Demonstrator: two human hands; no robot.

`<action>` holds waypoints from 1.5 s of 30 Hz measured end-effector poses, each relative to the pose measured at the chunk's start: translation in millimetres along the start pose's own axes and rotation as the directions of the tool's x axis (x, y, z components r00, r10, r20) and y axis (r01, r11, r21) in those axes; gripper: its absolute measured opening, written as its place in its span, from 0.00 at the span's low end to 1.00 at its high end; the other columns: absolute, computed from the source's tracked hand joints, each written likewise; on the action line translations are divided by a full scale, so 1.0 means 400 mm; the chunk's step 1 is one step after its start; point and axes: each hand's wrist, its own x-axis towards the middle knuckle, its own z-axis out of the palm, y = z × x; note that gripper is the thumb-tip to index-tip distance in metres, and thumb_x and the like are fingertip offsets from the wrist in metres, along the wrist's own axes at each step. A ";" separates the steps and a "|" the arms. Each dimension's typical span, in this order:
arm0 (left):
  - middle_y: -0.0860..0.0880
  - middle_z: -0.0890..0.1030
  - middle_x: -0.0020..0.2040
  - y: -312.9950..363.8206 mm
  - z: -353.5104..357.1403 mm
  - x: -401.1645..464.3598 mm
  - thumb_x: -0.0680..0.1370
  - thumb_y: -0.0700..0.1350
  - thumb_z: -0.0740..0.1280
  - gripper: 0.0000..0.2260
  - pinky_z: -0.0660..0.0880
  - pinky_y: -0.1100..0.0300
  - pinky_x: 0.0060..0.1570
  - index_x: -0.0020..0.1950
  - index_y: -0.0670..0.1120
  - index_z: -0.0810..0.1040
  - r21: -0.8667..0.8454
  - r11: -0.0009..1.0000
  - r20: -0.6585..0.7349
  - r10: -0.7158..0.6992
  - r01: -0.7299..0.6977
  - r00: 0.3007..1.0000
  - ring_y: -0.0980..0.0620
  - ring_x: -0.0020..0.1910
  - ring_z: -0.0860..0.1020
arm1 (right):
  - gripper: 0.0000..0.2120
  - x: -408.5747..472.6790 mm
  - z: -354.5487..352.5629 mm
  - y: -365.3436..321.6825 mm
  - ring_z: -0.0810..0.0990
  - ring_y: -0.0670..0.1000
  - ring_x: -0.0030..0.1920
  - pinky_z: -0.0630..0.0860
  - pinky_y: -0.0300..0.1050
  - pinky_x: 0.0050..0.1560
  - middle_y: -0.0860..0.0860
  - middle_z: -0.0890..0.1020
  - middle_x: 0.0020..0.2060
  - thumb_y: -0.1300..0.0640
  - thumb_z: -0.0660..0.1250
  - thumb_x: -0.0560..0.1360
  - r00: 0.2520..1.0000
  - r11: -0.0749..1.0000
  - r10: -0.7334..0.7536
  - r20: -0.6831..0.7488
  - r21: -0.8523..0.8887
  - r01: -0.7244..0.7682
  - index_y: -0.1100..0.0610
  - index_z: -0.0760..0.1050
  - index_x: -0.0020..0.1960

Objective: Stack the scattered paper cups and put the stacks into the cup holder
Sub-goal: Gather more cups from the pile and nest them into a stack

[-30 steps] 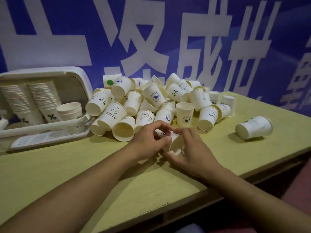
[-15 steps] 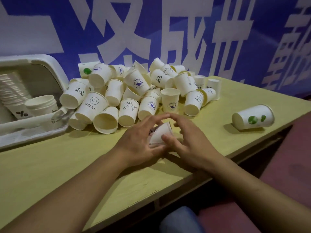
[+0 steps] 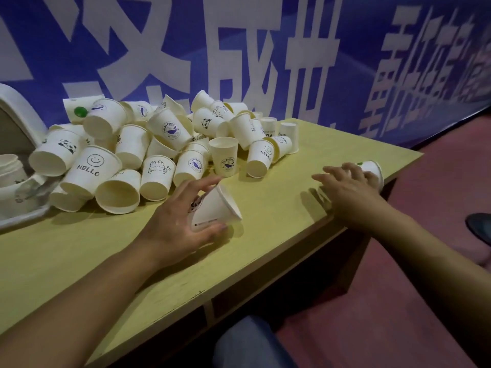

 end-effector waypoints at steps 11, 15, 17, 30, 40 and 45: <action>0.75 0.67 0.60 0.003 -0.006 -0.003 0.64 0.68 0.70 0.32 0.72 0.66 0.48 0.65 0.81 0.60 -0.041 0.999 -0.010 -0.031 0.030 0.999 0.74 0.56 0.70 | 0.31 0.066 -0.002 0.057 0.54 0.61 0.76 0.59 0.61 0.73 0.54 0.60 0.78 0.50 0.67 0.77 1.000 0.976 -0.012 -0.001 -0.220 0.011 0.47 0.59 0.77; 0.74 0.67 0.61 0.002 -0.009 -0.003 0.64 0.69 0.69 0.32 0.71 0.70 0.47 0.65 0.81 0.59 -0.039 0.999 -0.009 -0.033 0.032 0.999 0.74 0.57 0.70 | 0.30 0.074 0.003 0.091 0.52 0.61 0.76 0.54 0.64 0.71 0.53 0.59 0.77 0.41 0.66 0.75 0.984 0.965 0.016 -0.176 -0.256 -0.062 0.45 0.61 0.75; 0.74 0.67 0.61 0.002 -0.009 -0.004 0.64 0.69 0.69 0.33 0.71 0.69 0.46 0.65 0.80 0.60 -0.050 0.998 -0.010 -0.038 0.038 0.999 0.74 0.56 0.70 | 0.33 0.077 -0.006 0.124 0.51 0.64 0.76 0.53 0.69 0.70 0.55 0.59 0.76 0.37 0.66 0.73 0.954 0.962 0.190 -0.230 -0.153 -0.228 0.47 0.60 0.74; 0.79 0.64 0.58 0.004 -0.005 -0.004 0.64 0.69 0.69 0.34 0.73 0.68 0.46 0.66 0.81 0.58 -0.066 0.996 -0.001 -0.052 0.052 0.999 0.72 0.56 0.70 | 0.31 0.049 -0.014 0.021 0.73 0.57 0.61 0.74 0.56 0.60 0.54 0.71 0.68 0.48 0.71 0.74 0.982 0.983 0.081 -0.171 0.175 -0.050 0.50 0.63 0.73; 0.68 0.69 0.65 -0.003 -0.019 -0.009 0.71 0.62 0.65 0.30 0.76 0.50 0.61 0.70 0.78 0.59 -0.038 0.997 0.011 -0.067 0.068 0.998 0.61 0.63 0.73 | 0.32 0.121 -0.067 -0.230 0.77 0.53 0.55 0.77 0.52 0.58 0.53 0.77 0.64 0.40 0.70 0.73 0.975 0.945 -0.195 0.107 0.286 0.158 0.46 0.63 0.73; 0.58 0.70 0.63 -0.006 -0.022 -0.011 0.70 0.64 0.63 0.23 0.80 0.50 0.50 0.64 0.77 0.63 -0.030 0.998 0.021 -0.060 0.061 0.998 0.53 0.59 0.76 | 0.32 0.162 -0.095 -0.283 0.74 0.53 0.55 0.74 0.53 0.58 0.52 0.77 0.60 0.37 0.70 0.72 0.987 0.977 -0.157 0.043 0.154 0.149 0.46 0.65 0.71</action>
